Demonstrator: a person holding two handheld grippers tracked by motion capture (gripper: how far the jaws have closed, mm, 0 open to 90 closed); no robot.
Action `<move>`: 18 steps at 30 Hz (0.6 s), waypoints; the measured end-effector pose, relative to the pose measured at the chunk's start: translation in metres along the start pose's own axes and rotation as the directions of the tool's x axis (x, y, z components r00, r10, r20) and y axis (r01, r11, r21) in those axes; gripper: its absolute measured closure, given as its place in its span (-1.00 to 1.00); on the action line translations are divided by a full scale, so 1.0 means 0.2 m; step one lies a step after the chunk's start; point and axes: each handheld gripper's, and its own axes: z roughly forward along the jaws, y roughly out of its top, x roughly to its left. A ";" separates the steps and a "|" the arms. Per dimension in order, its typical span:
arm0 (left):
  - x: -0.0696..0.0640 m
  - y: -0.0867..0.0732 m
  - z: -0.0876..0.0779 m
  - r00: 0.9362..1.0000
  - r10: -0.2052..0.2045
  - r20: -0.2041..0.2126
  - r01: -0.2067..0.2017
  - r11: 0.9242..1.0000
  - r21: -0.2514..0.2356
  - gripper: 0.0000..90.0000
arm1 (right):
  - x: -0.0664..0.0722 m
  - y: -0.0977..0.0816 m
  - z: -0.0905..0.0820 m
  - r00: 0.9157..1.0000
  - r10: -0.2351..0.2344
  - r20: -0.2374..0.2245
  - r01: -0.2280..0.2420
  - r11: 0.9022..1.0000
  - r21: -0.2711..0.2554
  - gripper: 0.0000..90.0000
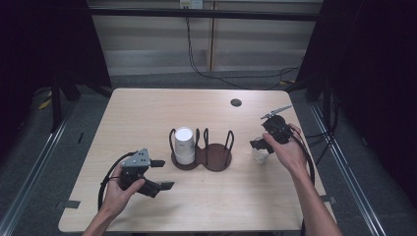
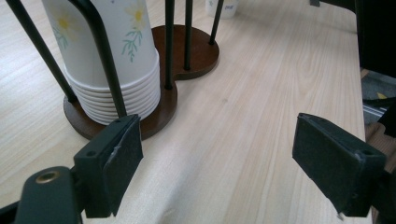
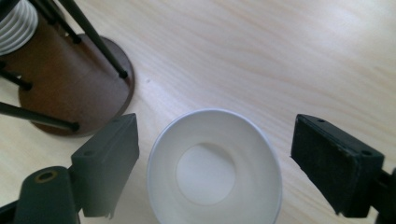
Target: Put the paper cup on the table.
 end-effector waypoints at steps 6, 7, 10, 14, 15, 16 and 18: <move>0.00 0.00 0.00 1.000 0.002 0.001 -0.002 1.000 0.006 -0.64 | 0.01 -0.06 -0.03 0.999 0.028 -0.020 -0.030 0.994 -0.106 -0.69; 0.00 0.00 0.00 1.000 0.002 0.001 -0.002 1.000 0.006 -0.64 | 0.01 -0.07 -0.04 0.999 0.041 -0.028 -0.044 0.991 -0.124 -0.69; 0.00 0.00 0.00 1.000 0.002 -0.006 -0.002 1.000 0.007 -0.64 | 0.02 -0.10 -0.05 0.998 0.052 -0.045 -0.058 0.985 -0.161 -0.69; 0.00 0.00 -0.01 1.000 0.001 -0.011 -0.001 1.000 -0.005 -0.64 | 0.05 -0.15 -0.06 0.997 0.050 -0.055 -0.060 0.978 -0.202 -0.69; -0.01 0.00 -0.01 1.000 -0.001 -0.013 0.001 1.000 -0.003 -0.64 | 0.06 -0.16 -0.06 0.997 0.054 -0.060 -0.066 0.975 -0.211 -0.69; 0.00 0.00 -0.01 1.000 -0.003 -0.017 0.003 1.000 0.001 -0.64 | 0.06 -0.17 -0.06 0.996 0.052 -0.065 -0.066 0.972 -0.225 -0.69; 0.00 0.00 0.00 1.000 -0.008 -0.025 0.008 1.000 0.004 -0.64 | 0.08 -0.19 -0.07 0.997 0.049 -0.058 -0.062 0.967 -0.246 -0.69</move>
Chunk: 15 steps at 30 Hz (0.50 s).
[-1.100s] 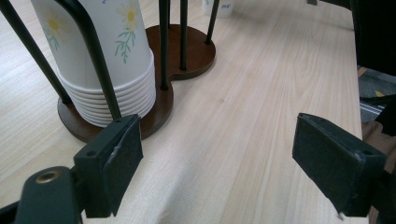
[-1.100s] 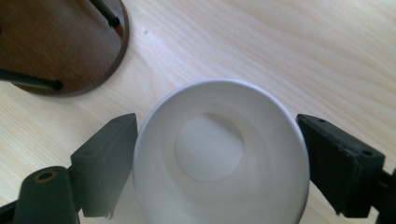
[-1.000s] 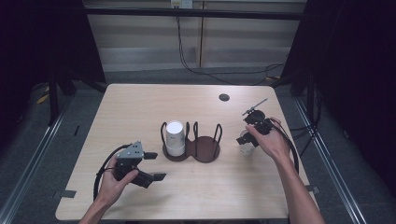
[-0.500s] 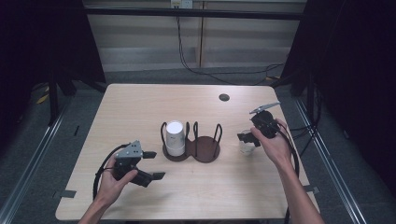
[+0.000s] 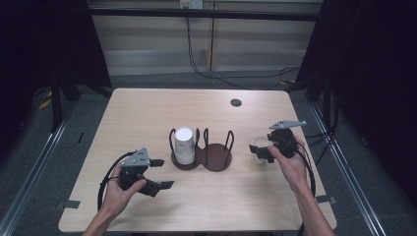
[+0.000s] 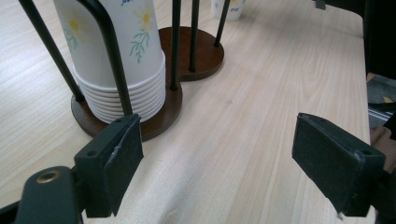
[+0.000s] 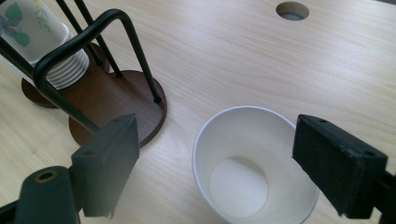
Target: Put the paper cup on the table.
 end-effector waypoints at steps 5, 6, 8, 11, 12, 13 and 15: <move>0.00 0.01 0.00 1.000 -0.002 -0.008 0.002 1.000 -0.014 -0.64 | 0.04 -0.04 -0.04 1.000 0.011 -0.009 -0.011 0.998 -0.058 -0.69; -0.01 0.01 0.00 1.000 0.003 -0.015 -0.004 1.000 -0.009 -0.64 | 0.05 -0.05 -0.04 1.000 0.010 -0.014 -0.011 0.997 -0.070 -0.69; -0.01 0.01 0.00 1.000 0.004 -0.013 -0.004 1.000 -0.005 -0.64 | 0.07 -0.06 -0.05 1.000 0.010 -0.027 -0.012 0.997 -0.080 -0.69; -0.02 0.01 0.01 1.000 0.004 -0.007 -0.004 1.000 0.003 -0.64 | 0.11 -0.08 -0.07 1.000 0.012 -0.016 -0.014 0.993 -0.118 -0.69; -0.02 0.01 0.01 1.000 0.009 -0.008 -0.009 1.000 0.007 -0.64 | 0.12 -0.09 -0.07 1.000 0.011 -0.026 -0.014 0.992 -0.127 -0.69; -0.03 0.01 0.01 1.000 0.003 -0.006 -0.003 1.000 0.006 -0.64 | 0.13 -0.09 -0.07 0.999 0.010 -0.035 -0.014 0.991 -0.134 -0.69; -0.03 0.00 0.01 1.000 -0.006 -0.007 0.006 1.000 0.000 -0.64 | 0.16 -0.11 -0.08 0.999 0.008 -0.048 -0.015 0.989 -0.145 -0.69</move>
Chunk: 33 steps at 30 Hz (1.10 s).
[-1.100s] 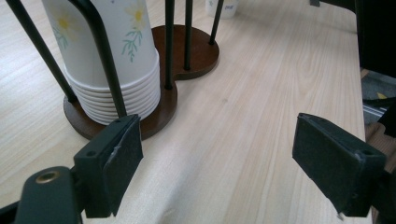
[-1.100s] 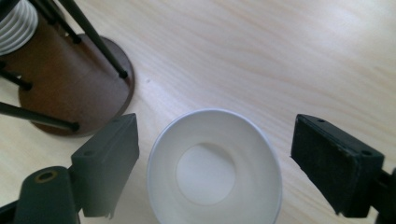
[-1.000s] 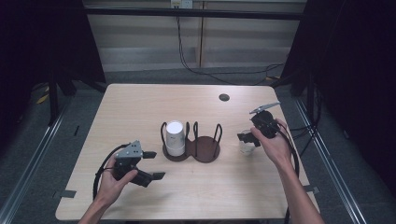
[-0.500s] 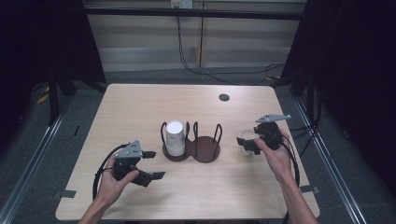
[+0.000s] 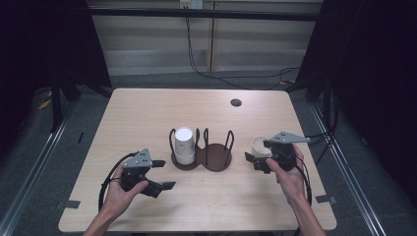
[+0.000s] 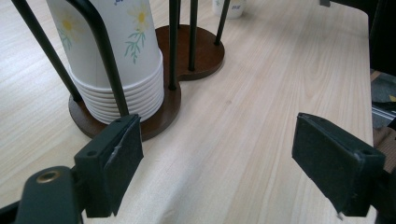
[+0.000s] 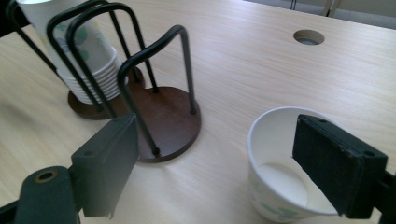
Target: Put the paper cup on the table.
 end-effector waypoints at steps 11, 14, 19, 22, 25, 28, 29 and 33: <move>-0.01 -0.03 -0.01 1.000 -0.025 -0.016 0.024 1.000 -0.011 -0.64 | 0.11 -0.07 -0.03 0.998 -0.033 -0.049 0.032 0.999 -0.028 -0.69; -0.01 -0.03 -0.01 0.999 -0.033 -0.017 0.033 0.999 -0.012 -0.63 | 0.15 -0.09 -0.03 0.997 -0.036 -0.068 0.033 0.999 -0.032 -0.67; -0.01 -0.04 0.00 0.999 -0.045 -0.016 0.045 0.999 -0.018 -0.63 | 0.20 -0.12 -0.03 0.995 -0.031 -0.096 0.026 0.998 -0.053 -0.63; -0.02 -0.05 0.00 0.999 -0.045 -0.013 0.044 0.999 -0.024 -0.64 | 0.23 -0.15 -0.04 0.993 -0.016 -0.120 0.007 0.997 -0.078 -0.62; -0.03 -0.06 0.00 0.998 -0.060 -0.021 0.059 0.998 -0.031 -0.64 | 0.27 -0.18 -0.04 0.991 -0.019 -0.134 0.007 0.996 -0.085 -0.61; -0.02 -0.08 0.01 0.998 -0.065 -0.015 0.065 0.998 -0.017 -0.64 | 0.29 -0.20 -0.04 0.990 -0.023 -0.140 0.011 0.996 -0.087 -0.60; -0.03 -0.08 0.02 0.998 -0.063 -0.021 0.062 0.998 -0.009 -0.64 | 0.29 -0.20 -0.04 0.990 -0.022 -0.140 0.010 0.996 -0.083 -0.61; -0.02 -0.09 0.02 0.997 -0.068 -0.019 0.068 0.998 -0.003 -0.64 | 0.32 -0.24 0.00 0.989 -0.045 -0.141 0.036 0.997 -0.066 -0.62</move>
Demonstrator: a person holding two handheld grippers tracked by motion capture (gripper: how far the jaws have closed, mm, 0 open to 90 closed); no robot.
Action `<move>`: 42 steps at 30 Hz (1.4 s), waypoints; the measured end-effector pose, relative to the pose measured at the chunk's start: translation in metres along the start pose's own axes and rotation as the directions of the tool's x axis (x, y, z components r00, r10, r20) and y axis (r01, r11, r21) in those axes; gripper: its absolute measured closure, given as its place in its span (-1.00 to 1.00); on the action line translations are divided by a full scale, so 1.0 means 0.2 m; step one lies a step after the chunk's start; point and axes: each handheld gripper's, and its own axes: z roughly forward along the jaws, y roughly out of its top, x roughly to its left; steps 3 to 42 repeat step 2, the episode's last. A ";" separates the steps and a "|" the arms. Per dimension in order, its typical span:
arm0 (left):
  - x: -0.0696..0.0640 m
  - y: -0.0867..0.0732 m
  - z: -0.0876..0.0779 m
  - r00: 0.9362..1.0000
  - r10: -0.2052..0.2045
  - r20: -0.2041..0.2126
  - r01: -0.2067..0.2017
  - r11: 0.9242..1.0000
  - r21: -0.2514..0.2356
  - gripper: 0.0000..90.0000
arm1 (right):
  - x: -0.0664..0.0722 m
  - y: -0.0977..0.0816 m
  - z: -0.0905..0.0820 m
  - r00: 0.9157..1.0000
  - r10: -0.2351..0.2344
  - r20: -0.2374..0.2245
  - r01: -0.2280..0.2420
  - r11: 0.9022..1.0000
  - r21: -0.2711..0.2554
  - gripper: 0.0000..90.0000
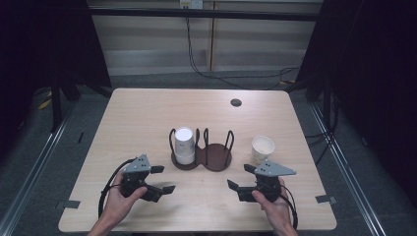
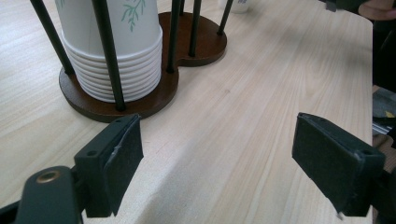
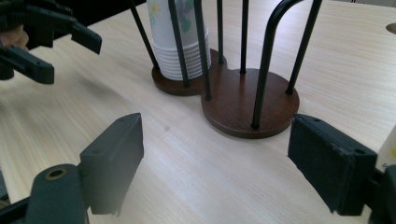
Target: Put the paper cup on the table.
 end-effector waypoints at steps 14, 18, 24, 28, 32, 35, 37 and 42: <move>0.00 -0.01 0.01 1.000 -0.015 0.007 0.015 1.000 -0.013 -0.64 | 0.00 -0.02 0.01 1.000 -0.007 -0.004 0.007 1.000 0.007 -0.63; 0.00 -0.01 0.01 1.000 -0.015 0.007 0.015 1.000 -0.013 -0.64 | 0.00 -0.02 0.01 1.000 -0.007 -0.004 0.007 1.000 0.007 -0.63; 0.00 -0.01 0.01 1.000 -0.015 0.007 0.015 1.000 -0.013 -0.64 | 0.00 -0.02 0.01 1.000 -0.007 -0.004 0.007 1.000 0.007 -0.63; 0.00 -0.01 0.01 1.000 -0.015 0.007 0.015 1.000 -0.013 -0.64 | 0.00 -0.02 0.01 1.000 -0.007 -0.004 0.007 1.000 0.007 -0.63; 0.00 -0.01 0.01 1.000 -0.015 0.007 0.015 1.000 -0.013 -0.64 | 0.00 -0.02 0.01 1.000 -0.007 -0.004 0.007 1.000 0.007 -0.63; 0.00 -0.01 0.01 1.000 -0.015 0.007 0.015 1.000 -0.013 -0.64 | 0.00 -0.02 0.01 1.000 -0.007 -0.004 0.007 1.000 0.007 -0.63; 0.00 -0.01 0.01 1.000 -0.015 0.007 0.015 1.000 -0.013 -0.64 | 0.00 -0.02 0.01 1.000 -0.007 -0.004 0.007 1.000 0.007 -0.63; 0.00 -0.01 0.01 1.000 -0.015 0.007 0.015 1.000 -0.013 -0.64 | 0.00 -0.02 0.01 1.000 -0.007 -0.004 0.007 1.000 0.007 -0.63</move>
